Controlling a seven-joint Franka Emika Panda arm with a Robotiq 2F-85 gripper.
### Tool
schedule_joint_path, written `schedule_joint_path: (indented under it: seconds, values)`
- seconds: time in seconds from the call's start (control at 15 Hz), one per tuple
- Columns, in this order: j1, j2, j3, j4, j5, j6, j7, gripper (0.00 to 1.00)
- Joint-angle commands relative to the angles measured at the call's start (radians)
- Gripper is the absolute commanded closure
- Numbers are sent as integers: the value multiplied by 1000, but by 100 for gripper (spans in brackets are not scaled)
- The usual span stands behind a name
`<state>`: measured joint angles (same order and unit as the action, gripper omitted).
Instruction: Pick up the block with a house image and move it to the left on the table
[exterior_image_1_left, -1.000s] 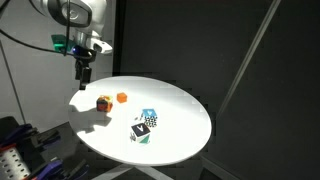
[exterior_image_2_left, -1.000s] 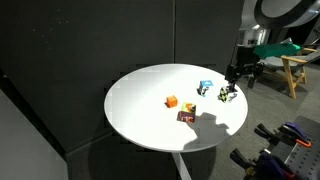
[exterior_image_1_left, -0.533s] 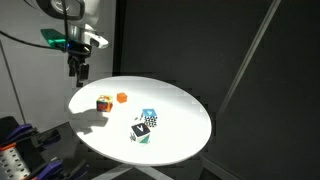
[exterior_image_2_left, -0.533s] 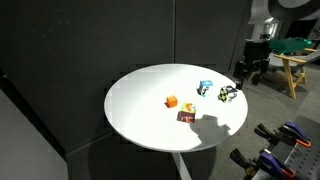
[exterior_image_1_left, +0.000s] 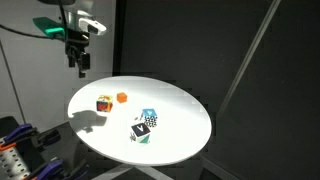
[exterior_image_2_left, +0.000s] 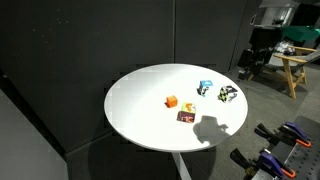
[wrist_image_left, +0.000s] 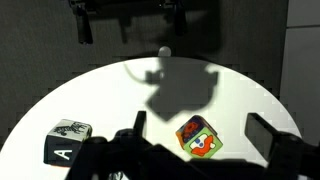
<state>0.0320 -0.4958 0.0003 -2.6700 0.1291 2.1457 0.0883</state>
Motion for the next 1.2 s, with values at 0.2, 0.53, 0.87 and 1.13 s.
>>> schedule_joint_path:
  seconds: [0.2, 0.53, 0.87, 1.13]
  values:
    - [-17, -104, -12, -11, -6, -102, -27, 0]
    - [-24, -120, -10, 5, -9, -210, -25, 0]
    - [-21, -108, -1, -1, 3, -187, -12, 0]
    - [-21, -108, -1, -1, 3, -187, -12, 0]
